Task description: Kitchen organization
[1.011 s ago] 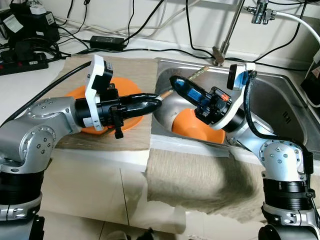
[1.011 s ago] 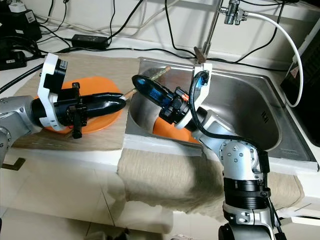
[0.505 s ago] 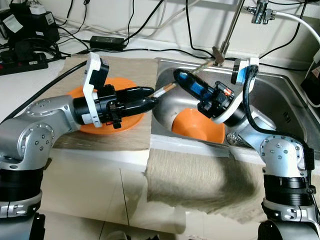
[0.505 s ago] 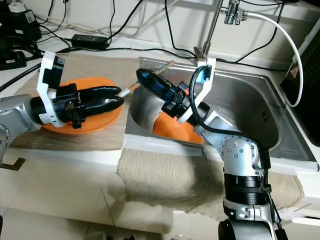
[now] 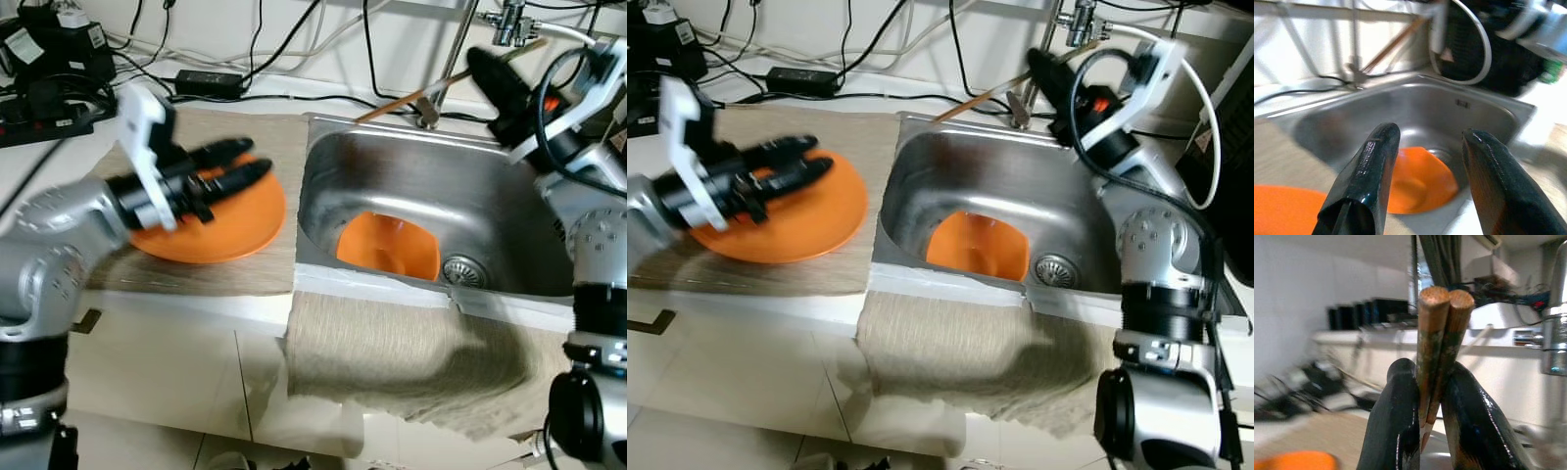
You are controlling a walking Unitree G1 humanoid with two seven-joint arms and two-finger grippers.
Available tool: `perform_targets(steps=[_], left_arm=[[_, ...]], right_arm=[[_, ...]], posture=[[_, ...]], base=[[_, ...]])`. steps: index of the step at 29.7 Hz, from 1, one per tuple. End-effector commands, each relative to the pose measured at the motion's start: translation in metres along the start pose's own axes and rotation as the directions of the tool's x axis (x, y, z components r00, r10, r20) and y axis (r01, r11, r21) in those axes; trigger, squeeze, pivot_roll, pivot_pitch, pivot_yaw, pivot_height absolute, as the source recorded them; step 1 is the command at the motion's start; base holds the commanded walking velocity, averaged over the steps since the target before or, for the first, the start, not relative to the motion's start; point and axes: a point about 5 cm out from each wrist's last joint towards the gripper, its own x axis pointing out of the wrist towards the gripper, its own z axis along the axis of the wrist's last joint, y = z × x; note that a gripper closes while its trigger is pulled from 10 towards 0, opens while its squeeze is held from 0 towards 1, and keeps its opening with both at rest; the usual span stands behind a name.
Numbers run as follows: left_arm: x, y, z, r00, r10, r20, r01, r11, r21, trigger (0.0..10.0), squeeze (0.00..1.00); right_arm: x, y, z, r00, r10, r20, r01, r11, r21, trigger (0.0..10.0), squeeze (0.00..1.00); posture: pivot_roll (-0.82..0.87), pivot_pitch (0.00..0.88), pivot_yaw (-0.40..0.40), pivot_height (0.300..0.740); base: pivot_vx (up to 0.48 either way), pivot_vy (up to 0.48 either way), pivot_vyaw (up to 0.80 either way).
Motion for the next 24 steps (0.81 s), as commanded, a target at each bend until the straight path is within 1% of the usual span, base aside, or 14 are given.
perform_targets(steps=[1, 2, 6, 9, 10, 11, 12, 14, 15, 16, 17, 20, 23, 24], left_arm=[[0.003, -0.007, -0.002, 0.999, -0.020, -0.030, 0.021, 1.000, 0.017, 10.0, 0.00], [0.010, -0.015, -0.007, 0.998, -0.063, -0.030, 0.063, 0.998, -0.002, 10.0, 0.00], [0.019, -0.020, -0.011, 0.997, -0.071, -0.033, 0.071, 0.997, 0.018, 10.0, 0.00], [0.025, -0.024, -0.014, 0.995, -0.067, -0.077, 0.071, 0.996, 0.049, 10.0, 0.00], [0.025, -0.024, -0.014, 0.995, -0.067, -0.077, 0.071, 0.996, 0.049, 10.0, 0.00], [0.024, -0.026, -0.016, 0.992, -0.068, -0.110, 0.074, 0.996, 0.051, 10.0, 0.00], [0.024, -0.026, -0.017, 0.990, -0.067, -0.122, 0.073, 0.996, 0.052, 10.0, 0.00], [0.023, -0.026, -0.018, 0.989, -0.065, -0.130, 0.072, 0.996, 0.051, 10.0, 0.00], [0.021, -0.024, -0.020, 0.990, -0.050, -0.128, 0.057, 0.997, 0.051, 10.0, 0.00], [0.021, -0.024, -0.020, 0.990, -0.050, -0.128, 0.057, 0.997, 0.051, 10.0, 0.00], [0.020, -0.023, -0.020, 0.991, -0.044, -0.128, 0.051, 0.997, 0.053, 10.0, 0.00], [0.020, -0.022, -0.019, 0.990, -0.047, -0.131, 0.055, 0.997, 0.057, 10.0, 0.00], [0.020, -0.023, -0.019, 0.990, -0.050, -0.133, 0.058, 0.997, 0.059, 10.0, 0.00], [0.020, -0.022, -0.020, 0.989, -0.050, -0.138, 0.059, 0.996, 0.063, 10.0, 0.00]], right_arm=[[0.004, 0.000, -0.005, 0.998, 0.004, -0.061, -0.011, 0.992, -0.122, 10.0, 0.00], [0.008, 0.006, -0.029, 0.977, 0.041, -0.208, -0.098, 0.957, -0.272, 10.0, 0.00], [0.005, 0.012, -0.066, 0.938, 0.062, -0.342, -0.188, 0.918, -0.348, 10.0, 0.00], [-0.004, 0.015, -0.096, 0.883, 0.059, -0.465, -0.284, 0.856, -0.432, 10.0, 0.00], [-0.004, 0.015, -0.096, 0.883, 0.059, -0.465, -0.284, 0.856, -0.432, 10.0, 0.00], [-0.011, 0.017, -0.112, 0.855, 0.050, -0.517, -0.311, 0.845, -0.434, 10.0, 0.00], [-0.013, 0.017, -0.117, 0.846, 0.048, -0.531, -0.320, 0.842, -0.434, 10.0, 0.00], [-0.014, 0.017, -0.121, 0.839, 0.045, -0.542, -0.329, 0.835, -0.441, 10.0, 0.00], [-0.019, 0.019, -0.130, 0.816, 0.053, -0.575, -0.365, 0.819, -0.442, 10.0, 0.00], [-0.019, 0.019, -0.130, 0.816, 0.053, -0.575, -0.365, 0.819, -0.442, 10.0, 0.00], [-0.024, 0.019, -0.138, 0.799, 0.048, -0.600, -0.373, 0.822, -0.431, 10.0, 0.00], [-0.029, 0.018, -0.146, 0.779, 0.034, -0.626, -0.374, 0.826, -0.421, 10.0, 0.00], [-0.031, 0.017, -0.148, 0.773, 0.032, -0.633, -0.374, 0.830, -0.414, 10.0, 0.00], [-0.032, 0.017, -0.150, 0.769, 0.029, -0.639, -0.374, 0.830, -0.413, 10.0, 0.93]], posture=[[-0.04, 0.000, -0.068, 0.740], [-0.04, 0.000, -0.070, 0.740], [-0.04, 0.000, -0.073, 0.740], [-0.03, 0.000, -0.078, 0.740], [-0.03, 0.000, -0.078, 0.740], [-0.03, 0.000, -0.079, 0.740], [-0.03, 0.000, -0.079, 0.740], [-0.03, 0.000, -0.079, 0.740], [-0.03, 0.000, -0.079, 0.740], [-0.03, 0.000, -0.079, 0.740], [-0.03, 0.000, -0.079, 0.740], [-0.03, 0.000, -0.076, 0.740], [-0.03, 0.000, -0.076, 0.740], [-0.03, 0.000, -0.076, 0.740]], base=[[0.000, 0.000, 0.00], [0.000, 0.000, 0.00], [0.000, 0.000, 0.00], [0.000, 0.000, 0.00], [0.000, 0.000, 0.00], [0.000, 0.000, 0.00], [0.000, 0.000, 0.00], [0.000, 0.000, 0.00], [0.000, 0.000, 0.00], [0.000, 0.000, 0.00], [0.000, 0.000, 0.00], [0.000, 0.000, 0.00], [0.000, 0.000, 0.00], [0.000, 0.000, 0.00]])
